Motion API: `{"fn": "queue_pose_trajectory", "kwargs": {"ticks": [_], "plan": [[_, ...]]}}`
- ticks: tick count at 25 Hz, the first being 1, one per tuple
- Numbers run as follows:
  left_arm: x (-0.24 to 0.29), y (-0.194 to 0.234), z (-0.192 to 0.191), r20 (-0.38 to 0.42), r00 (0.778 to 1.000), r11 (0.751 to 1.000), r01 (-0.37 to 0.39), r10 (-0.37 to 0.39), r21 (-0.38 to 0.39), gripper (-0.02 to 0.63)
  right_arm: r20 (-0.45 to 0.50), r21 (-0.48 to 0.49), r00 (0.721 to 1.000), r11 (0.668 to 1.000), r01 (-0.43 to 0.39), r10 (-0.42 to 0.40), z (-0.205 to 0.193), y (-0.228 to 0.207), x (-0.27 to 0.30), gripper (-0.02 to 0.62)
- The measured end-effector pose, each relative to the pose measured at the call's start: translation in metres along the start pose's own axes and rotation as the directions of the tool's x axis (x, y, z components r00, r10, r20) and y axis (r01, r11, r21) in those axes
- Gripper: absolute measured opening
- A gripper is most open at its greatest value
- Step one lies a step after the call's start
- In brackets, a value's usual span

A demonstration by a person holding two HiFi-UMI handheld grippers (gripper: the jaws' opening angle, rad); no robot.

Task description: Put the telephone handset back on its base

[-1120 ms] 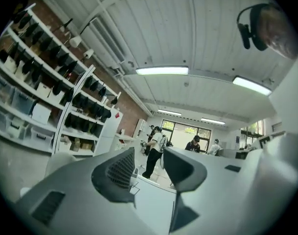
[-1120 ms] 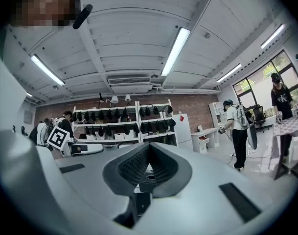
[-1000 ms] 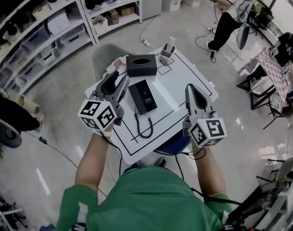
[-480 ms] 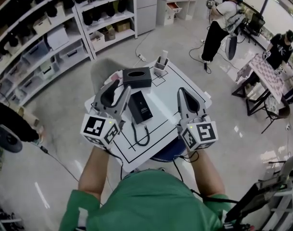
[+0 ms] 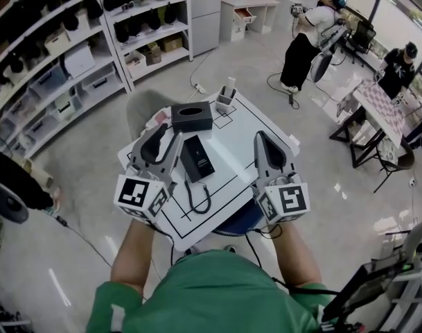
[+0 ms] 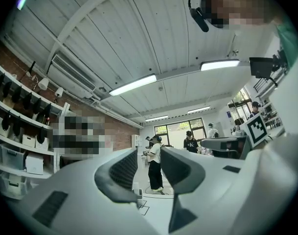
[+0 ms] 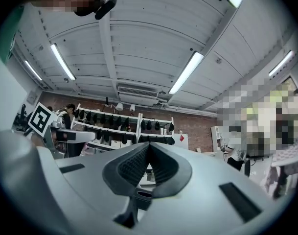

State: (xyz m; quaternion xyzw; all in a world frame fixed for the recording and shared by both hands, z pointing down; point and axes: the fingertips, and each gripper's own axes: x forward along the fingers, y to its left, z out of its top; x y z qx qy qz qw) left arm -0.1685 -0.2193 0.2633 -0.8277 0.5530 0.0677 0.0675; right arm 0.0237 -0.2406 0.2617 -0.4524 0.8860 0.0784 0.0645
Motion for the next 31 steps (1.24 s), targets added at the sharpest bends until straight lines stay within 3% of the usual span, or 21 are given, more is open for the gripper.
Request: {"fn": "queue_pose_trajectory", "kwargs": {"ticks": [14, 31], "plan": [[0.012, -0.014, -0.012, -0.023, 1.000, 1.000, -0.012, 0.012, 0.003, 0.153, -0.006, 0.005, 1.000, 1.000, 0.000, 0.001, -0.008, -0.023, -0.011, 0.021], [0.074, -0.054, -0.036, -0.015, 1.000, 1.000, 0.022, -0.022, -0.017, 0.153, -0.005, -0.011, 0.999, 0.999, 0.032, -0.032, -0.023, -0.091, -0.026, 0.021]]}}
